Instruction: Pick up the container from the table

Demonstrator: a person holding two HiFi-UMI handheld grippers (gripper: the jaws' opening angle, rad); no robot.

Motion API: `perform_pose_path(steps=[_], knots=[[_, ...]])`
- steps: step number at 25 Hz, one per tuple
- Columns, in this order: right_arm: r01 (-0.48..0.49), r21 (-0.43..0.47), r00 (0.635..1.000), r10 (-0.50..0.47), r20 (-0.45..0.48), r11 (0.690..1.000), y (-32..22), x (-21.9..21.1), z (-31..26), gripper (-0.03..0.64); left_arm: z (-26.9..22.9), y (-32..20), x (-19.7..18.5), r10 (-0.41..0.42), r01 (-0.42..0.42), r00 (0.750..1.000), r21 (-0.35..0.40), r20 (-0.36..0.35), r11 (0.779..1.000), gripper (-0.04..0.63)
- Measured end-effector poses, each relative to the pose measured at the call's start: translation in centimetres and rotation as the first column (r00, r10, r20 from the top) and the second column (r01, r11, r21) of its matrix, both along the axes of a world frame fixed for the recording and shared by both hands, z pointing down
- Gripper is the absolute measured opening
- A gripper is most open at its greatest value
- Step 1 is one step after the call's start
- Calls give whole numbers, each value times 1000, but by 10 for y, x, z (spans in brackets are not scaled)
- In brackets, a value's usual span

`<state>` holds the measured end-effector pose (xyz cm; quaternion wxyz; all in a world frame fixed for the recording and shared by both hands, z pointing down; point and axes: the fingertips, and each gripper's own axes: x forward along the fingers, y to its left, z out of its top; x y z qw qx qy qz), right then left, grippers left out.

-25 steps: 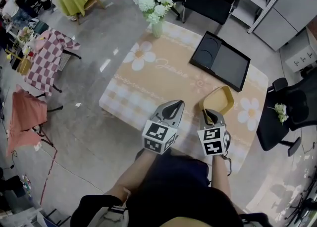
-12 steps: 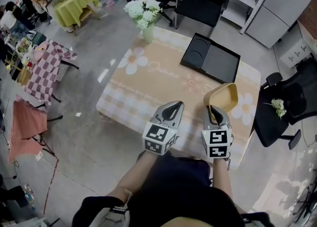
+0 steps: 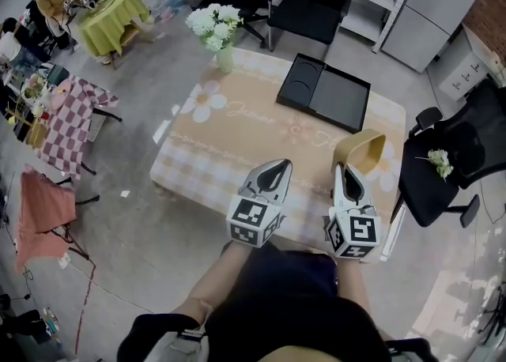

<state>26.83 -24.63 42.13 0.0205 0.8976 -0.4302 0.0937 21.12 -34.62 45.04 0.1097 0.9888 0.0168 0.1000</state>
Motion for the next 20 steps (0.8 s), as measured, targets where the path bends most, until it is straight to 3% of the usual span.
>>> perform_pose_path(steps=[7,20], knots=[[-87,130,996,87,8,988,24,-3,-4,26,-4,10,-2,17,-16,1000,18,-18,1000,11],[-129,116,992,126,33,985,41,-5,2,25,-6,26,0,58,-57,998,28,-26,998,11]])
